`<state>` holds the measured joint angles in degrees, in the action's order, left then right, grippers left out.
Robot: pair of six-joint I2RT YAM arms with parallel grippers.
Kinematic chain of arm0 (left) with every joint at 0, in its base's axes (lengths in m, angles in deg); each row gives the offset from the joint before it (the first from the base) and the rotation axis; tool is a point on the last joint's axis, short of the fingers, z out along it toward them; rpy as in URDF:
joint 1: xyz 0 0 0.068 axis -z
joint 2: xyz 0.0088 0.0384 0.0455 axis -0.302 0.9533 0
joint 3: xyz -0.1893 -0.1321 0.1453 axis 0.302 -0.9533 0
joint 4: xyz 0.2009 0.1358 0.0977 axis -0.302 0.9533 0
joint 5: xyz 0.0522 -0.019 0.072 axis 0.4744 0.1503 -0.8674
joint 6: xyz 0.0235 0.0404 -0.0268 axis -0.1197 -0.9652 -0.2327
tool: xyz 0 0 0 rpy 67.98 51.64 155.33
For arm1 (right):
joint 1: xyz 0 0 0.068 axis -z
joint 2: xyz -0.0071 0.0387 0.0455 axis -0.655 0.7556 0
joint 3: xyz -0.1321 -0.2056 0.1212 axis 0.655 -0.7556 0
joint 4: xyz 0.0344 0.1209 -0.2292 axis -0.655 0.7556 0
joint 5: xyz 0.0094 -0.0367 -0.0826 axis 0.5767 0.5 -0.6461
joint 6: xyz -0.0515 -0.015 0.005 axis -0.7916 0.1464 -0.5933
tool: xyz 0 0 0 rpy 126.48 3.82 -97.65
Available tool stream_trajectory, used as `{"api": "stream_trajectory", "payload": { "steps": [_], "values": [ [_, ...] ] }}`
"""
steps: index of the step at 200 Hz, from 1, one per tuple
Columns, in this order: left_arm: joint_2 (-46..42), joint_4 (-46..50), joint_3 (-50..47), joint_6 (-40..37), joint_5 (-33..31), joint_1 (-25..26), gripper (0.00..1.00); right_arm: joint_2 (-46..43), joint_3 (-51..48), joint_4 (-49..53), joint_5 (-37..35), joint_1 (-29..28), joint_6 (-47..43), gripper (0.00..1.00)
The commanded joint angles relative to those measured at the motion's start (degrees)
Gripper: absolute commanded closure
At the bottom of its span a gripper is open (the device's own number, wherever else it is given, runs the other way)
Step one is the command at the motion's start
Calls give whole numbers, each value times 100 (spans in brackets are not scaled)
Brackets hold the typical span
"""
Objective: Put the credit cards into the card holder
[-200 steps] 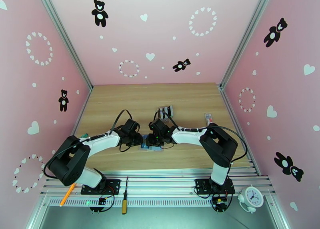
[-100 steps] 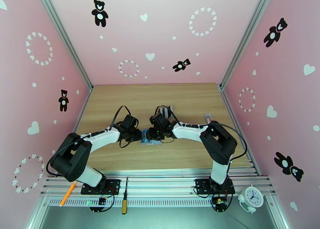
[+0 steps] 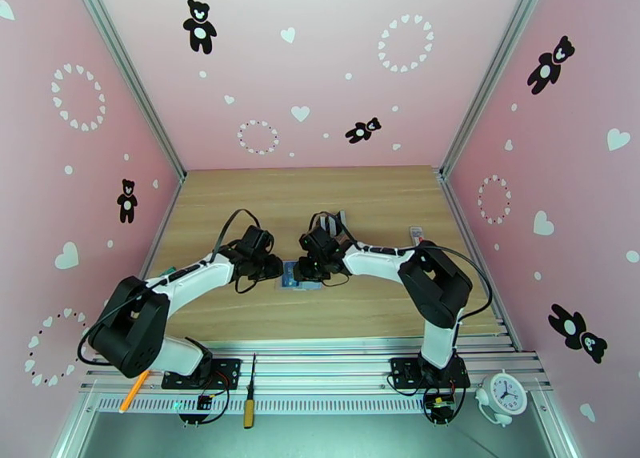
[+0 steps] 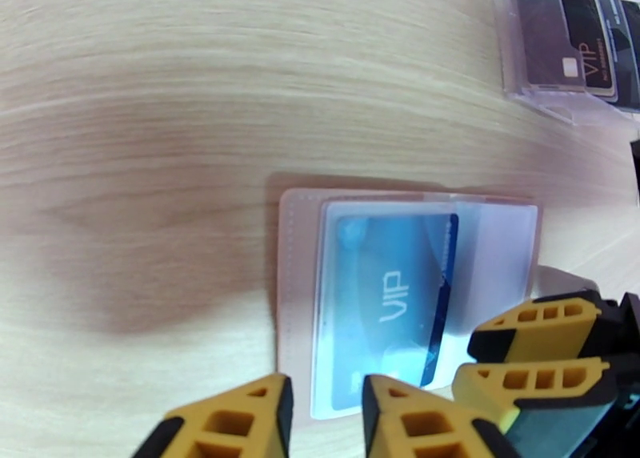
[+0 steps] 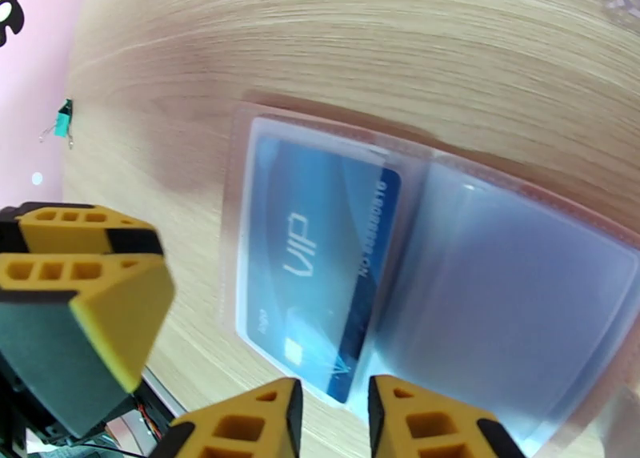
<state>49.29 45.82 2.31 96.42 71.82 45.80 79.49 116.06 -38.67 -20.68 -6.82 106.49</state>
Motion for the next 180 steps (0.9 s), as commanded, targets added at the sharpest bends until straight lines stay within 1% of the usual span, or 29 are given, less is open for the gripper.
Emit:
{"api": "stream_trajectory", "payload": {
  "steps": [1, 26, 49, 129, 163, 180],
  "values": [
    [-303, 284, 52, -117, -173, -54, 63, -24, 277, 514, -159, -61, -305, 69],
    [-508, 380, 34, -118, -207, -67, 58, -173, 304, 671, -255, -67, -444, 67],
    [-601, 389, 25, -102, -106, -63, 56, -252, 322, 747, -301, -59, -510, 66],
    [-605, 191, -169, -5, 49, -64, 55, -161, 320, 638, -252, -59, -490, 66],
    [-306, -176, -398, 97, 196, -65, 65, 24, 485, 600, -214, -58, -459, 66],
    [-194, -353, -492, 152, 286, -54, 67, 142, 577, 604, -192, -59, -459, 66]
  ]
}}
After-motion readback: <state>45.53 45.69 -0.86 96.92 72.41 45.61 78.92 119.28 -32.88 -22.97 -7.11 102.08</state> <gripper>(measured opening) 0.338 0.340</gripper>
